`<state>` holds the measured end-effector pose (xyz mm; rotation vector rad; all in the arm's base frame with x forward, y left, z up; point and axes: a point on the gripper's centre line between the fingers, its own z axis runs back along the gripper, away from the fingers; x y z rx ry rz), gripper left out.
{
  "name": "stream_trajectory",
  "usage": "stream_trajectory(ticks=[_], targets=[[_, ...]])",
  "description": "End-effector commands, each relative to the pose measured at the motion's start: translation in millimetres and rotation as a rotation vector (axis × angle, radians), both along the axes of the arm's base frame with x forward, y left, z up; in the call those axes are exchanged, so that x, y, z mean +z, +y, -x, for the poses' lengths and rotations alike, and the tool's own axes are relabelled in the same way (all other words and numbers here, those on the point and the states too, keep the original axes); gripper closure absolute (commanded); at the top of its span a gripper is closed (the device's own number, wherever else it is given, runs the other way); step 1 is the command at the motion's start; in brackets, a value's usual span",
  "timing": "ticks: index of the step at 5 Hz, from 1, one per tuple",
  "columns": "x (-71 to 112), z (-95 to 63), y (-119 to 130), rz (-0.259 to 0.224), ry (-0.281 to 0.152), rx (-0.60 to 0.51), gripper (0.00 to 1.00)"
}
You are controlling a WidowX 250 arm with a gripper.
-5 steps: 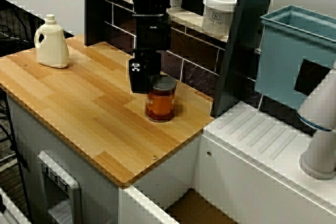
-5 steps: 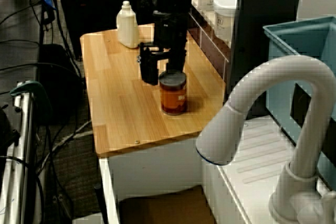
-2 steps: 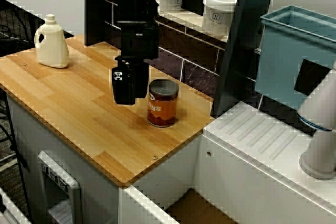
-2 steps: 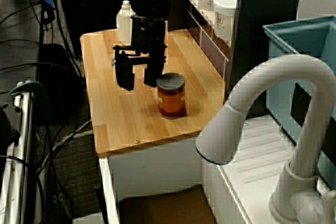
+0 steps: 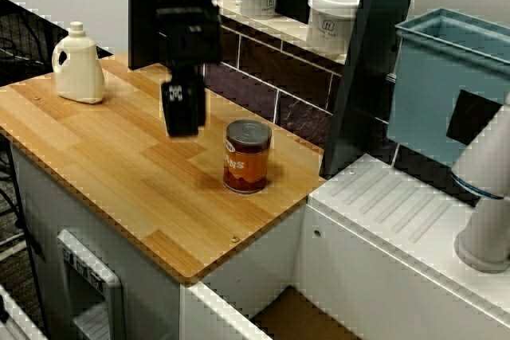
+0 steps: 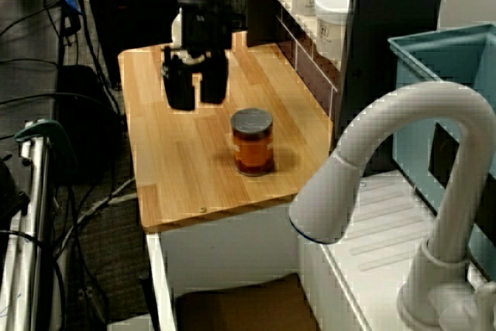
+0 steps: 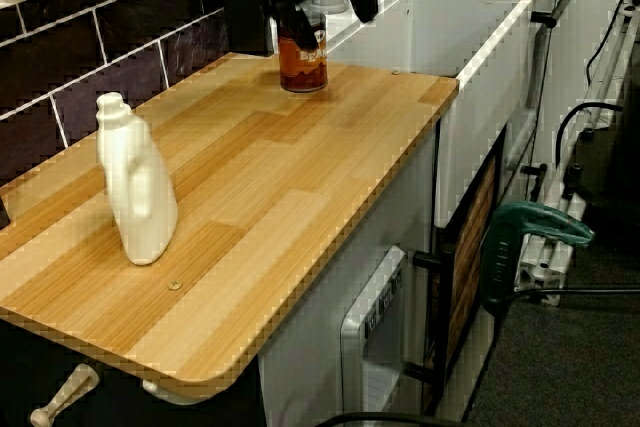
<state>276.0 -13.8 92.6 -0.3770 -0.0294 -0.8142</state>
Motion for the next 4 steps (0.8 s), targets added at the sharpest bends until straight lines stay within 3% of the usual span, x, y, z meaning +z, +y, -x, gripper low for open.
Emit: stream_trajectory(ticks=[1,2,4], targets=[[30.1,-2.0,-11.4,-0.029,-0.038,0.162,0.0],[35.1,-10.7,-23.4,-0.024,-0.061,0.221,0.0],[37.3,-33.2,-39.3,-0.023,-0.159,0.468,0.0]])
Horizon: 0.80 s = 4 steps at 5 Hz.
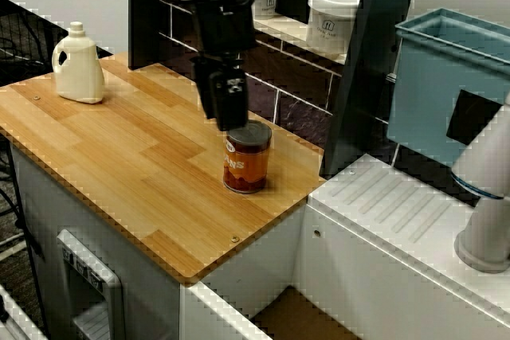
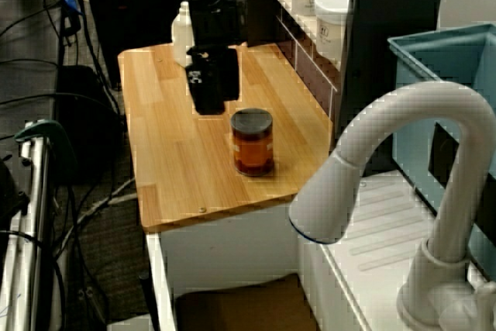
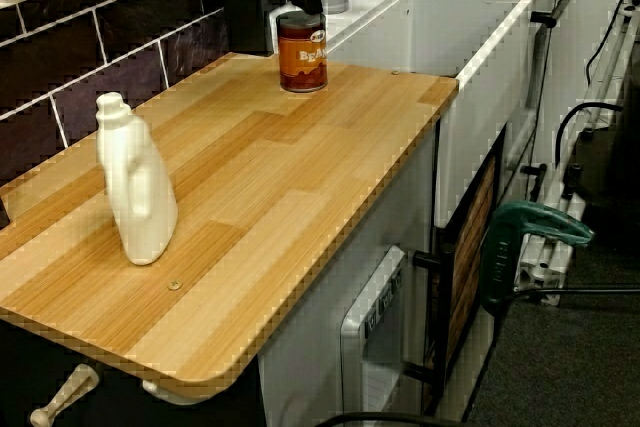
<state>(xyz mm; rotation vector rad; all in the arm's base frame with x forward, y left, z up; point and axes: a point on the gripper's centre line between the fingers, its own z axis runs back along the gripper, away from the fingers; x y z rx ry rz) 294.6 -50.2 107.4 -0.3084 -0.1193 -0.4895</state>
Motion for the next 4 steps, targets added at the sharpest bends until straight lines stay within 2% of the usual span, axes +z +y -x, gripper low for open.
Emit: stream_trajectory(ticks=[1,2,3,4], targets=[[31.1,-26.0,-6.1,0.003,-0.131,0.174,0.0],[38.5,-34.0,-7.5,0.005,-0.137,0.181,0.0],[29.5,-42.4,-8.9,0.008,-0.135,0.206,0.0],[23.8,-51.6,-5.9,0.008,-0.157,0.246,0.0]])
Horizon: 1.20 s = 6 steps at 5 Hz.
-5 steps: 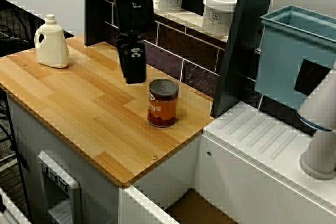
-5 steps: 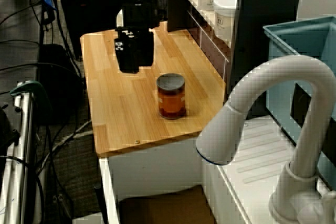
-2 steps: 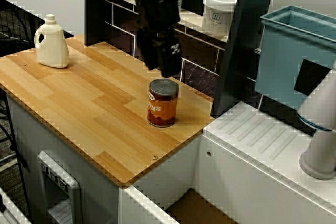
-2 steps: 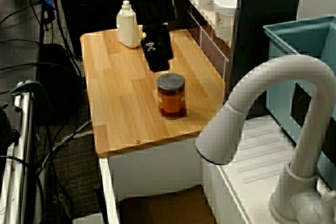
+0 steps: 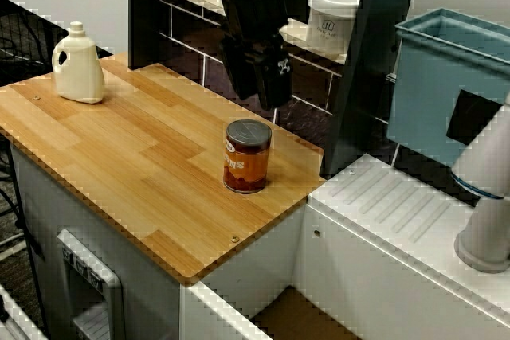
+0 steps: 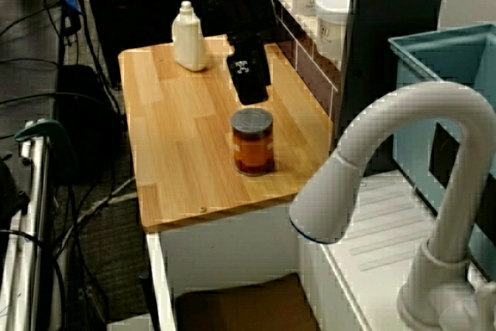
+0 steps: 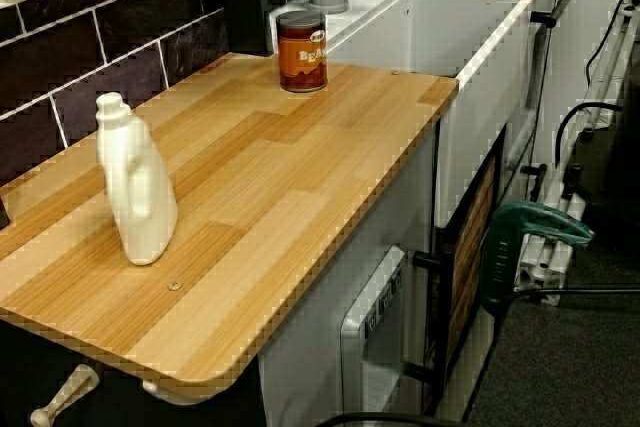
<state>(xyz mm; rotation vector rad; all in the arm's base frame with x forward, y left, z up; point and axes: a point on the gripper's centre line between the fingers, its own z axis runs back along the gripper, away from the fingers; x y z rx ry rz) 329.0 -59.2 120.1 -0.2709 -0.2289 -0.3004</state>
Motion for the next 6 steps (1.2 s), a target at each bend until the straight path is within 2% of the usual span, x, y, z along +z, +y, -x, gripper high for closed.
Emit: stream_trajectory(ticks=[1,3,4,5,6], targets=[[-1.8,-26.0,1.8,0.003,-0.073,0.071,0.0],[-18.7,-39.5,-2.9,-0.022,-0.054,0.074,0.0],[-27.3,-41.2,-1.7,-0.029,-0.042,0.08,0.0],[-35.9,-37.0,-0.5,-0.041,-0.031,0.076,0.0],[-37.2,-26.7,2.1,-0.044,-0.03,0.069,0.0]])
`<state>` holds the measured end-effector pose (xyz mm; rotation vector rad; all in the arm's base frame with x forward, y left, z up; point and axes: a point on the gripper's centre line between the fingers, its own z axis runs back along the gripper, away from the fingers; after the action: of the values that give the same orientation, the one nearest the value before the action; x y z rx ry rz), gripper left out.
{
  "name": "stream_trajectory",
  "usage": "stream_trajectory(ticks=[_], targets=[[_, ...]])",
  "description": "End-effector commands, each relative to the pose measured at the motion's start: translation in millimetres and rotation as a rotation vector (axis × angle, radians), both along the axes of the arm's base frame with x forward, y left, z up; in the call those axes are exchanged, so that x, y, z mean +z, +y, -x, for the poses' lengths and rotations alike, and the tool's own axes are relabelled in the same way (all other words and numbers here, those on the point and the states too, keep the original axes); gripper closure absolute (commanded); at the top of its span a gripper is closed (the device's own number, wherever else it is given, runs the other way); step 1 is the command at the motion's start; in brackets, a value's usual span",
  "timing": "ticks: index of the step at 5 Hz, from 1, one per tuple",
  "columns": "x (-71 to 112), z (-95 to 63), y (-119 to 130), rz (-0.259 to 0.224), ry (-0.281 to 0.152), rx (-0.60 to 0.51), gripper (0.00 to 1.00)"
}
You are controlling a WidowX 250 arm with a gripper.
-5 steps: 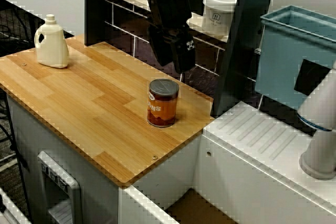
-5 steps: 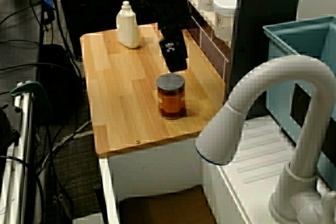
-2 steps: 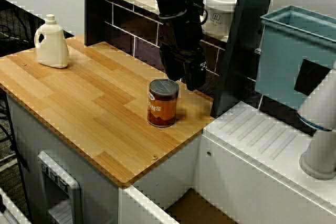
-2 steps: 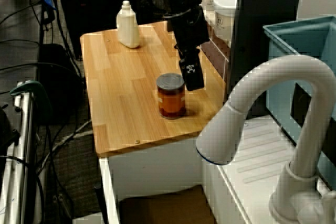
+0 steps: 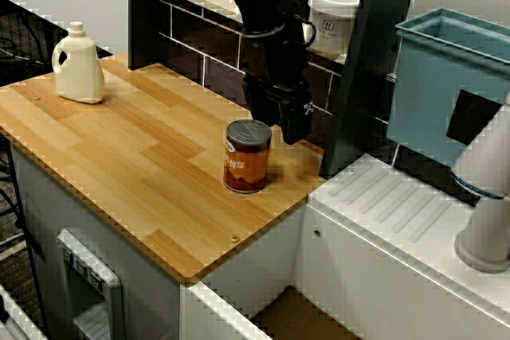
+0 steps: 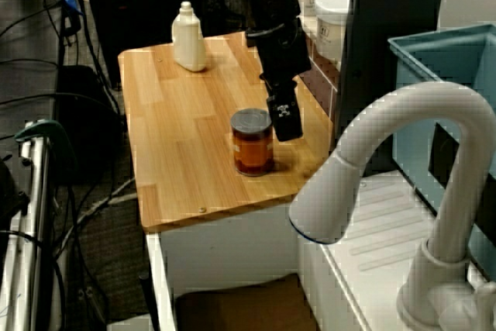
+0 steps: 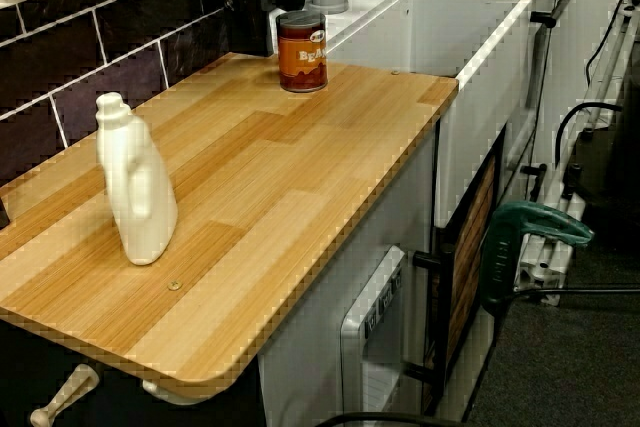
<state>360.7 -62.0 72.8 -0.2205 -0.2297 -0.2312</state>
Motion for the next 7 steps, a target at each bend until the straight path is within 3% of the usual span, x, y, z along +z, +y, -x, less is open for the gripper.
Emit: stream_trajectory(ticks=[1,6,7], targets=[[10.2,18.6,7.1,-0.007,-0.034,-0.01,0.0],[18.3,101.7,52.3,0.031,-0.004,-0.054,0.0],[19.5,107.8,58.8,0.036,-0.006,-0.057,0.0]])
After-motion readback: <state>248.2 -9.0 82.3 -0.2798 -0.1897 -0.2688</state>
